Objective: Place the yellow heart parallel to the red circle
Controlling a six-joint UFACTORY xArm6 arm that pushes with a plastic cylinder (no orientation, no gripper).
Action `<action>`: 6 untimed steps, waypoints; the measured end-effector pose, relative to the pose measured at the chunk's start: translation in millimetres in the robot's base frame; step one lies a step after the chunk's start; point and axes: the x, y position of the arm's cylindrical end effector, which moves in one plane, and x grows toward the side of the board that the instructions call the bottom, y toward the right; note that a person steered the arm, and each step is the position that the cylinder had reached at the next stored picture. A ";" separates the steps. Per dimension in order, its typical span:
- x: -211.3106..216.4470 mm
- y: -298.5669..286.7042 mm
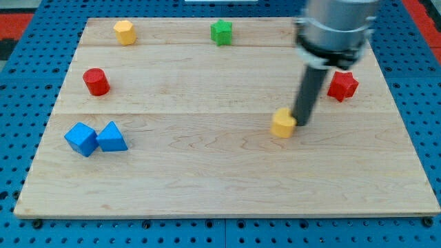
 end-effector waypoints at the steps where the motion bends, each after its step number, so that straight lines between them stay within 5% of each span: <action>1: 2.2 -51.4; 2: 27.5 -53.8; 4: -18.8 -170.8; 5: 26.1 -137.7; 6: 38.9 -177.3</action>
